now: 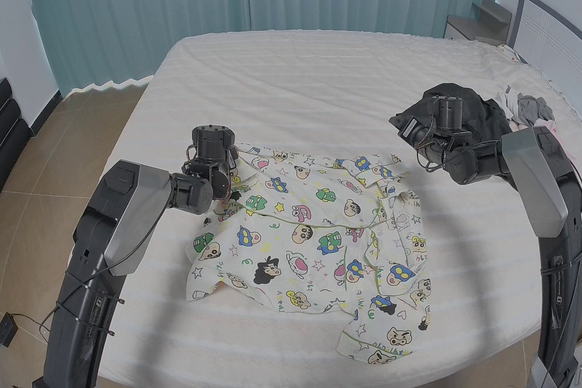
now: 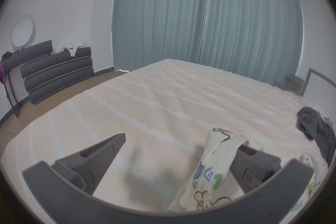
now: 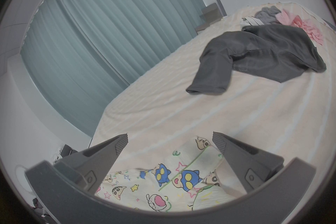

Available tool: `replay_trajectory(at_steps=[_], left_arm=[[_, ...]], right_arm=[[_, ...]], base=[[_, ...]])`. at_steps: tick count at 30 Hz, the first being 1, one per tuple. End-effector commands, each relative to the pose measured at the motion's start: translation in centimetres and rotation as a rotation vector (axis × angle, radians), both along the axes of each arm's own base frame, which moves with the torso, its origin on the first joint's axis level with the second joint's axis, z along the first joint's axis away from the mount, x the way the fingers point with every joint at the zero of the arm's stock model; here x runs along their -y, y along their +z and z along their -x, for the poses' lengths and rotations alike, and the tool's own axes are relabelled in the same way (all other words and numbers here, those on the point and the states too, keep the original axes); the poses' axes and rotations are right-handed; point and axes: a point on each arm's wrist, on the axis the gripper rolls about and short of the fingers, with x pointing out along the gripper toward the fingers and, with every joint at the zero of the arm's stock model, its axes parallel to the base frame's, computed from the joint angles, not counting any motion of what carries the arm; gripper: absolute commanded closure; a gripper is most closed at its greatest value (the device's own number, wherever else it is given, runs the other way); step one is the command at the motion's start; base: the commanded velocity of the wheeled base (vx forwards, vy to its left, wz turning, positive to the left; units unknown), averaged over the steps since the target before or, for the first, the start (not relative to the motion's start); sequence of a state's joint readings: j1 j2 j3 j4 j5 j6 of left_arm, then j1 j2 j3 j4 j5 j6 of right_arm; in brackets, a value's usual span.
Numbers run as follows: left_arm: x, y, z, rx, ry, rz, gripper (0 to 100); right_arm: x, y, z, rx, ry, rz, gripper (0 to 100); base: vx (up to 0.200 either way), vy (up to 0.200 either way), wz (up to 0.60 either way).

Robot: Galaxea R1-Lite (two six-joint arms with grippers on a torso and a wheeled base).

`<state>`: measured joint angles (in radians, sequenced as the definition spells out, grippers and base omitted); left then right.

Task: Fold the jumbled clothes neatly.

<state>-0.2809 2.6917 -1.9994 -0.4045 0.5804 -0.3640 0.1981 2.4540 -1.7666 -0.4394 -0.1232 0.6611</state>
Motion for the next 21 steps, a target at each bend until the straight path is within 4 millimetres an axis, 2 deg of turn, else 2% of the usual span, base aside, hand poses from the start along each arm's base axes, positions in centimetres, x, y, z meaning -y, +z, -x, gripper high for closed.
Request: replay_trajectory(at_steps=[1,3,7,10,13,15,17,18,19,20,21], left_arm=[[-2.1,-0.1,-0.4,-0.034,0.034,-0.029,0],[-2.5,-0.4,-0.3,-0.081,0.04,-0.043,0],[-3.1,-0.6,0.1,-0.174,0.048,-0.067,0],[-4.0,2.0,1.2,-0.264,0.051,-0.068,0],[-4.1,3.4,1.7,-0.268,0.041,-0.023,0],[-4.4,5.0,2.2,-0.267,0.034,0.038,0],[-4.5,5.7,2.5,-0.271,0.023,0.066,0],[-4.6,7.1,3.3,-0.286,-0.006,0.146,0],[-4.6,7.1,3.3,-0.286,-0.006,0.146,0],[-4.7,9.3,4.3,-0.289,-0.046,0.264,0],[-4.7,9.6,4.4,-0.287,-0.049,0.276,0]], right_arm=[[1.4,1.2,0.0,0.013,-0.028,-0.026,0],[2.0,1.8,0.3,0.011,-0.039,-0.038,0],[2.3,1.7,1.6,-0.057,-0.035,-0.026,0],[3.6,1.7,4.5,-0.149,0.043,-0.043,0],[4.5,1.1,7.1,-0.221,0.111,-0.046,0],[5.1,0.3,9.1,-0.277,0.176,-0.032,0],[5.4,-0.2,9.9,-0.299,0.201,-0.022,0],[5.9,-1.3,11.3,-0.336,0.242,-0.004,0],[5.9,-1.3,11.3,-0.336,0.242,-0.004,0],[6.2,-2.6,12.5,-0.364,0.265,0.009,0],[6.3,-2.9,12.8,-0.37,0.265,0.009,0]], base=[[0.0,0.0,0.0],[0.0,0.0,0.0],[0.0,0.0,0.0],[0.0,0.0,0.0],[0.0,0.0,0.0],[0.0,0.0,0.0],[0.0,0.0,0.0],[0.0,0.0,0.0],[0.0,0.0,0.0],[0.0,0.0,0.0],[0.0,0.0,0.0]])
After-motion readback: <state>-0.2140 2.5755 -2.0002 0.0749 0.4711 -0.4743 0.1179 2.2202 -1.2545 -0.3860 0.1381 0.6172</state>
